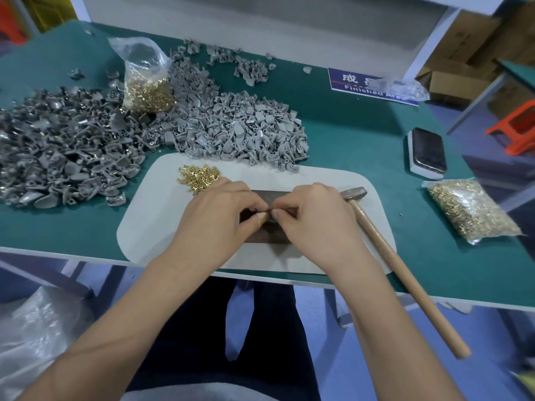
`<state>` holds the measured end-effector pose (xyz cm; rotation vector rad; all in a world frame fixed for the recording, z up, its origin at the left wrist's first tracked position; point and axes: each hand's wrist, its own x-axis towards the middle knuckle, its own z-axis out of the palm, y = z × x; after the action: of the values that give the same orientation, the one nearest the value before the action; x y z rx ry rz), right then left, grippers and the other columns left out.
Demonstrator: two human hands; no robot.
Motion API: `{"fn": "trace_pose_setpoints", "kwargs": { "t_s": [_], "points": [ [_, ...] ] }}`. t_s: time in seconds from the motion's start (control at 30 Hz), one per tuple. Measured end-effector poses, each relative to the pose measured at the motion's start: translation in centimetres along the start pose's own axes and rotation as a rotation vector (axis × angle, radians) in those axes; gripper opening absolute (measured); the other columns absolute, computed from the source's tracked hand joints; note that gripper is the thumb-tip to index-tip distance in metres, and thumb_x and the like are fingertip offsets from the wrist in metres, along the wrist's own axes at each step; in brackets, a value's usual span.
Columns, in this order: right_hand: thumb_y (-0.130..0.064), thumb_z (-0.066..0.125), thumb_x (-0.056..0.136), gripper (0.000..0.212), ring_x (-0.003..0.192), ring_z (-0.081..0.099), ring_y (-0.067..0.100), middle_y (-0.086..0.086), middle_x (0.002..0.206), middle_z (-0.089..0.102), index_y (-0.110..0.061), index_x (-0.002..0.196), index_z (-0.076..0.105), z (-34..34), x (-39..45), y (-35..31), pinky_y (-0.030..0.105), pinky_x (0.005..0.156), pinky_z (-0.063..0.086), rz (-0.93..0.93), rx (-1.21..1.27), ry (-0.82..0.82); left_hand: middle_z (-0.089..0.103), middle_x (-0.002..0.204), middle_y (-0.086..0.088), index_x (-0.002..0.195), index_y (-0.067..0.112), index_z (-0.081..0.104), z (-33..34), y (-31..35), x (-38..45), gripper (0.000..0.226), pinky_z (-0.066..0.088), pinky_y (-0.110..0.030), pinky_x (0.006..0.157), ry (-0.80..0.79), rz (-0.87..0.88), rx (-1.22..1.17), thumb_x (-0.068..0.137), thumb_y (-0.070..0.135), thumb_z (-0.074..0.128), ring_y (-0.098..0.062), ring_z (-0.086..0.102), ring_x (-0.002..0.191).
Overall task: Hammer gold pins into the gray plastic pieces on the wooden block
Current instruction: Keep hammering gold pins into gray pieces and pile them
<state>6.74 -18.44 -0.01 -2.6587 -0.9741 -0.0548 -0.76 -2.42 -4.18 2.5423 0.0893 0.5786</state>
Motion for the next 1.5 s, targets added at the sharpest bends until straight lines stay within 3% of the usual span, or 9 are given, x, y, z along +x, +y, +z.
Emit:
{"fn": "trace_pose_setpoints", "kwargs": {
  "t_s": [0.43,0.53,0.63,0.77,0.97,1.1,1.23,1.43,1.5],
  "points": [
    [-0.033,0.070,0.091,0.010,0.081,0.059,0.010,-0.011,0.081,0.066,-0.040,0.093,0.077,2.0,-1.3,1.0,0.038,0.071,0.053,0.088,0.337,0.095,0.063,0.085,0.018,0.088,0.036,0.074,-0.5,0.4,0.2,0.005,0.036,-0.029,0.064,-0.020,-0.007,0.039,0.085,0.038,0.077,-0.011,0.052,0.089],
    [-0.032,0.074,0.092,0.019,0.080,0.058,0.003,-0.012,0.091,0.065,-0.031,0.110,0.077,1.4,-2.2,2.5,0.028,0.078,0.050,0.126,0.563,0.300,0.063,0.086,0.018,0.087,0.037,0.073,-0.4,0.4,0.2,0.004,0.036,-0.029,0.064,-0.026,-0.011,0.045,0.086,0.039,0.075,-0.011,0.051,0.088],
    [-0.039,0.063,0.097,0.032,0.103,0.057,0.017,-0.001,0.109,0.063,-0.029,0.127,0.068,0.8,-3.2,6.4,0.038,0.085,0.047,0.398,0.266,0.479,0.062,0.085,0.018,0.087,0.038,0.072,-0.3,0.4,0.3,0.002,0.036,-0.029,0.063,-0.031,-0.015,0.033,0.087,0.040,0.073,-0.010,0.050,0.088],
    [-0.042,0.057,0.101,0.045,0.117,0.047,0.040,0.018,0.124,0.057,-0.015,0.136,0.057,1.0,-4.6,10.0,0.047,0.091,0.041,0.660,-0.079,0.119,0.061,0.081,0.017,0.084,0.039,0.070,-0.1,0.6,0.6,0.005,0.038,-0.030,0.064,-0.034,-0.013,0.031,0.087,0.037,0.074,-0.009,0.048,0.087],
    [-0.034,0.036,0.109,0.031,0.089,0.055,0.038,0.009,0.112,0.050,-0.015,0.122,0.057,-0.1,-4.4,10.0,0.043,0.072,0.039,0.571,-0.172,0.089,0.061,0.082,0.017,0.086,0.038,0.072,0.1,0.7,0.7,0.002,0.036,-0.030,0.064,-0.028,-0.018,0.038,0.088,0.039,0.073,-0.008,0.045,0.086],
    [-0.039,0.039,0.106,0.033,0.067,0.049,0.020,-0.003,0.079,0.059,-0.016,0.100,0.062,-1.9,-4.4,8.3,0.035,0.063,0.037,0.382,0.395,0.243,0.062,0.084,0.017,0.087,0.038,0.073,0.1,0.6,0.6,0.002,0.033,-0.029,0.063,-0.019,-0.029,0.036,0.088,0.040,0.073,-0.007,0.045,0.087],
    [-0.039,0.050,0.105,0.016,0.056,0.040,0.008,-0.014,0.065,0.051,-0.035,0.111,0.064,-1.9,-5.5,5.2,0.017,0.052,0.032,0.141,0.526,0.131,0.061,0.083,0.017,0.089,0.038,0.074,0.0,0.5,0.8,0.004,0.032,-0.029,0.064,-0.029,-0.030,0.036,0.088,0.041,0.074,-0.008,0.047,0.087],
    [-0.041,0.043,0.107,0.026,0.060,0.043,0.012,-0.015,0.066,0.051,-0.044,0.124,0.063,-0.9,-5.8,3.9,0.025,0.055,0.036,0.128,0.411,0.091,0.060,0.079,0.016,0.088,0.038,0.077,-0.2,0.6,1.1,0.006,0.030,-0.029,0.063,-0.024,-0.012,0.085,0.088,0.044,0.073,-0.012,0.051,0.087],
    [-0.044,0.043,0.108,0.025,0.059,0.040,0.010,-0.017,0.064,0.049,-0.047,0.121,0.064,-1.3,-6.0,3.8,0.018,0.052,0.033,0.105,0.418,0.137,0.059,0.079,0.016,0.088,0.039,0.077,-0.2,0.6,1.1,0.006,0.030,-0.029,0.064,-0.023,-0.006,0.090,0.088,0.043,0.073,-0.012,0.051,0.087]
  ]
}}
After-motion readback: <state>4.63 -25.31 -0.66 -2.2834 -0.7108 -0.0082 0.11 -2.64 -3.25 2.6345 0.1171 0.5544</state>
